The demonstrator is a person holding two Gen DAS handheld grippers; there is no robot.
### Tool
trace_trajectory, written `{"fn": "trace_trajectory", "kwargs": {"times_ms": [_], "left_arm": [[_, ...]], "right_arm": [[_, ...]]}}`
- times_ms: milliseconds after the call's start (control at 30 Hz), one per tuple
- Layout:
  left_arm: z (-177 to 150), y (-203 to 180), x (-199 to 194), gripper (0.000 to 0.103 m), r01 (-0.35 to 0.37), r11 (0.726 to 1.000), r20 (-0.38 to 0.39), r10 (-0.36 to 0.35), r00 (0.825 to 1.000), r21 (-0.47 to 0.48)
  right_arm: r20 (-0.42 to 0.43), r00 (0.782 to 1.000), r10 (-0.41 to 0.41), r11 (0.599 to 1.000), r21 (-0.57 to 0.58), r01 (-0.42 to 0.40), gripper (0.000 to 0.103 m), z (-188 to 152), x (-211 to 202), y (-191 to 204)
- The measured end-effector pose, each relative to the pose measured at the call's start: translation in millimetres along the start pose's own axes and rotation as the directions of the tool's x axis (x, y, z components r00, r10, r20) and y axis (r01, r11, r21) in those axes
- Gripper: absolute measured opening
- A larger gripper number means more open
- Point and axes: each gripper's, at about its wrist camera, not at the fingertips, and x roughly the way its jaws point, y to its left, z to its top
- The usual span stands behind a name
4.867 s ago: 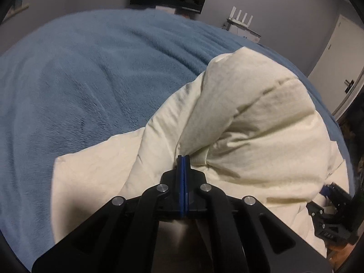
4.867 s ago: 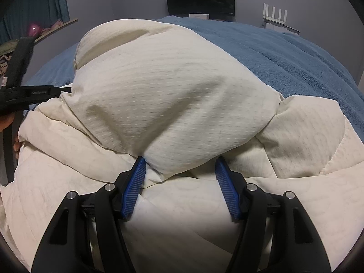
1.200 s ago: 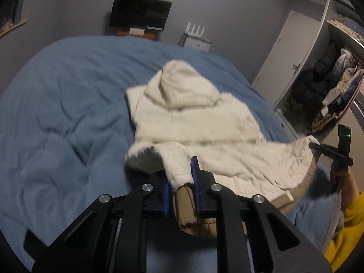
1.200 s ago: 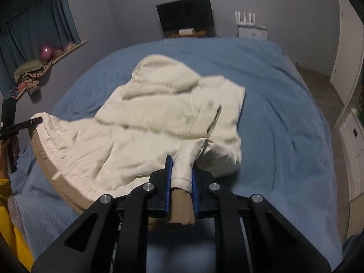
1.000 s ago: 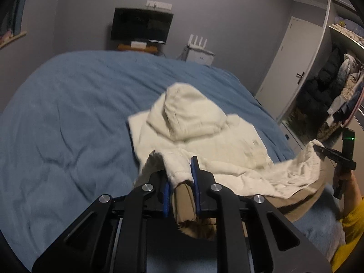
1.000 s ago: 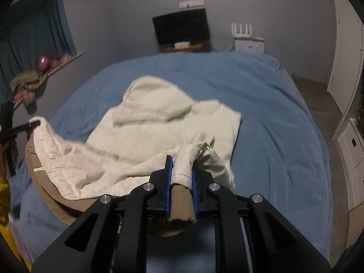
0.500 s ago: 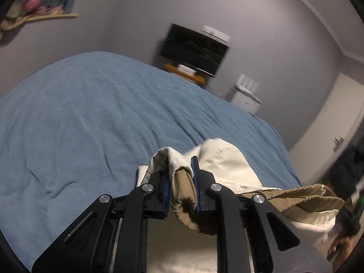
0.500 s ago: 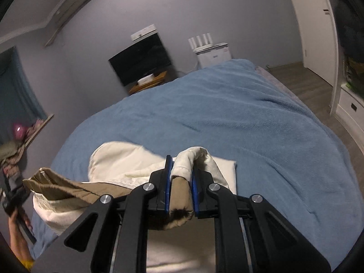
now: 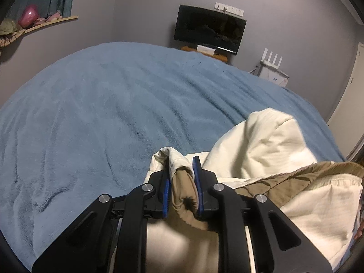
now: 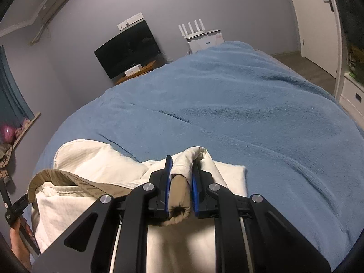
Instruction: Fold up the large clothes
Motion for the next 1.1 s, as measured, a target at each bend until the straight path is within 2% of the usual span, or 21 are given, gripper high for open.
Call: {"fn": "trace_trajectory", "kwargs": {"times_ms": [167,333,367,433,467,500,533,567,600,633,700,800,900,967,1033,1100], "left_arm": [[-3.6,0.8,10.8,0.020,-0.015,1.000,-0.015,0.015,1.000,-0.003],[-5.3,-2.8,8.4,0.023,0.006,1.000,-0.023,-0.006,1.000,0.007],[-5.8,-4.4,7.7,0.028,0.012,1.000,-0.023,-0.012,1.000,0.013],[-4.8,-8.8,6.5,0.045,0.040,0.999,-0.023,-0.039,0.999,0.021],[-5.4,-11.5,2.3,0.064,0.061,0.998,-0.016,-0.061,0.998,0.025],[-6.6,-13.1,-1.6,0.080,0.058,0.998,0.005,-0.059,0.998,0.029],[-7.2,-14.8,-7.7,0.085,0.054,0.998,0.032,-0.055,0.998,0.038],[-8.5,-17.4,-14.9,0.088,0.058,0.997,0.054,-0.061,0.997,0.054],[-9.9,-19.6,-18.7,0.088,0.066,0.995,0.058,-0.070,0.996,0.070],[-13.5,-21.9,-24.3,0.088,0.066,0.994,0.057,-0.071,0.996,0.088],[-20.4,-26.5,-28.5,0.088,0.073,0.991,0.039,-0.078,0.996,0.110],[-32.2,-37.1,-35.6,0.088,0.096,0.984,-0.007,-0.096,0.995,0.149],[-39.0,-47.2,-49.1,0.090,0.120,0.976,-0.014,-0.119,0.993,0.184],[-43.9,-48.8,-56.9,0.096,0.176,0.972,-0.036,-0.172,0.984,0.157],[-51.4,-50.5,-60.4,0.096,0.241,0.963,-0.090,-0.231,0.969,0.121],[-59.7,-55.6,-63.2,0.096,0.255,0.959,-0.126,-0.239,0.963,0.127]], "right_arm": [[-0.001,1.000,0.005,1.000,-0.012,-0.005,0.012,2.2,17.4,2.4],[-0.059,0.998,-0.014,1.000,-0.005,0.013,0.014,-8.6,35.1,-4.5],[-0.069,0.997,-0.016,1.000,-0.003,0.016,0.015,-10.2,36.5,-4.6],[-0.090,0.996,-0.017,1.000,0.005,0.018,0.020,-13.4,35.4,-7.0],[-0.092,0.996,-0.018,1.000,0.006,0.018,0.022,-14.5,33.7,-7.6],[-0.094,0.995,-0.019,1.000,0.008,0.020,0.028,-16.2,30.6,-7.6],[-0.097,0.995,-0.021,1.000,0.010,0.022,0.042,-18.0,27.0,-7.6],[-0.100,0.995,-0.020,1.000,0.016,0.022,0.050,-19.9,22.4,-7.6],[-0.095,0.995,-0.026,0.999,0.024,0.028,0.066,-22.4,16.4,-7.3],[-0.077,0.995,-0.061,0.998,0.027,0.063,0.076,-27.1,4.6,-5.8],[-0.058,0.994,-0.090,0.996,0.016,0.091,0.082,-34.4,-11.6,-2.4],[-0.065,0.994,-0.090,0.996,-0.021,0.089,0.082,-47.3,-29.3,10.3],[-0.064,0.993,-0.101,0.992,-0.088,0.095,0.083,-64.6,-46.3,30.9],[-0.067,0.993,-0.095,0.988,-0.128,0.086,0.083,-78.7,-55.0,44.4],[-0.070,0.993,-0.093,0.983,-0.167,0.080,0.084,-93.1,-62.7,56.9],[-0.079,0.993,-0.091,0.975,-0.208,0.073,0.084,-108.7,-68.7,67.7]]}}
